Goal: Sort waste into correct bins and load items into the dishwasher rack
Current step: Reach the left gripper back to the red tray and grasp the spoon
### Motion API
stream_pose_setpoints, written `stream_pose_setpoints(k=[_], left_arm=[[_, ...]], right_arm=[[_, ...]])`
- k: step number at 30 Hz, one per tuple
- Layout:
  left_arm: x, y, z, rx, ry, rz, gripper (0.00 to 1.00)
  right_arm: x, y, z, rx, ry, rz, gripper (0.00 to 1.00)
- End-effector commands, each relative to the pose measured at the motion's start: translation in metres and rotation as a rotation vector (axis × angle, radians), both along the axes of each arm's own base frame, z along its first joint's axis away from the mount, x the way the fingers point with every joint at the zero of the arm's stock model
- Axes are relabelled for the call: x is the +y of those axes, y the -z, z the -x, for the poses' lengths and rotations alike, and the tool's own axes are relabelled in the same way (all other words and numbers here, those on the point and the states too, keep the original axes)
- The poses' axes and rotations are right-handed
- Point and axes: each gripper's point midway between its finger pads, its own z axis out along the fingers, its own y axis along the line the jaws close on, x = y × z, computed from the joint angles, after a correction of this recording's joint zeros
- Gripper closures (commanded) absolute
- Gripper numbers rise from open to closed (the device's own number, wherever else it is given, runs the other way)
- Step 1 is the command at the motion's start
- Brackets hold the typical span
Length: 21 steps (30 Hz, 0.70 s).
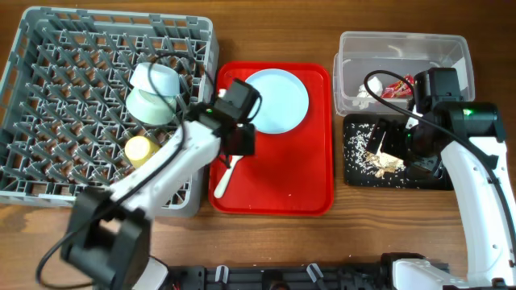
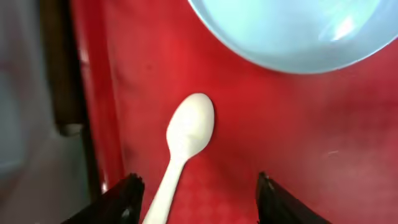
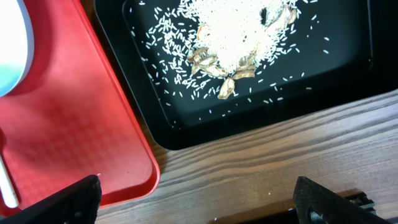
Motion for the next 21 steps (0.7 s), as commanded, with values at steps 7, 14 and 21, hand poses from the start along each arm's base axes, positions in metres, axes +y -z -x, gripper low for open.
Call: stream_pose_setpoints(k=[7, 14, 21], left_arm=[[0.000, 0.071, -0.004, 0.095, 0.132, -0.098, 0.36], [0.006, 0.092, -0.003, 0.123, 0.132, -0.144, 0.58], [0.007, 0.091, 0.000, 0.134, 0.133, -0.150, 0.81]], right_arm=[[0.000, -0.010, -0.003, -0.038, -0.012, -0.002, 0.00], [0.000, -0.010, -0.003, -0.038, -0.012, -0.002, 0.00], [0.000, -0.010, -0.003, -0.038, -0.012, -0.002, 0.00]])
